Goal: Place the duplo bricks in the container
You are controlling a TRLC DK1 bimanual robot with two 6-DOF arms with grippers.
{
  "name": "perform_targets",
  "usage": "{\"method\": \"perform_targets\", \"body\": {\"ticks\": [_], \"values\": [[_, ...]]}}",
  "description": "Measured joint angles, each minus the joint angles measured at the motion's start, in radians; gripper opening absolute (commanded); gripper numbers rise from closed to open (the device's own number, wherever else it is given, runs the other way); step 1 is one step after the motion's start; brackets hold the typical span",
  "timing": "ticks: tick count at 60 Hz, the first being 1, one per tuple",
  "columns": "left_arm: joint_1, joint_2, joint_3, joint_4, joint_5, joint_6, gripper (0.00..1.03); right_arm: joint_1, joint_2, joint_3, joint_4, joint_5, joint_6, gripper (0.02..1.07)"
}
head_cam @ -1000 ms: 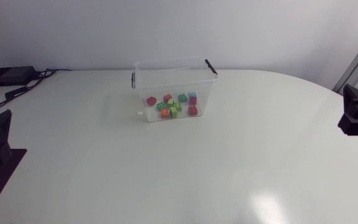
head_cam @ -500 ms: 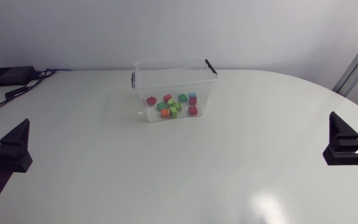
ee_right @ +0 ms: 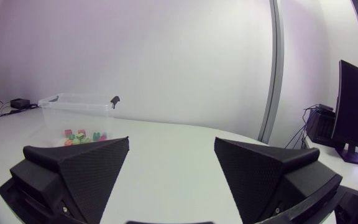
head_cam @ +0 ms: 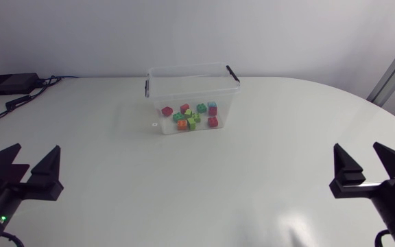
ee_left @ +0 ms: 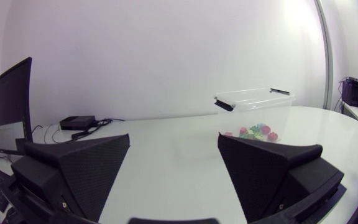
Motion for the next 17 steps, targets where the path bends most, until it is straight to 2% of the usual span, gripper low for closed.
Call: {"method": "perform_targets", "body": {"ticks": [8, 17], "values": [[0.016, -0.026, -0.068, 0.055, 0.042, -0.038, 0.99, -0.017, -0.022, -0.056, 0.027, -0.044, 0.029, 1.01], [0.021, -0.036, -0.093, 0.068, 0.056, -0.06, 0.99, -0.024, -0.032, -0.08, 0.031, -0.059, 0.043, 1.01]]}}
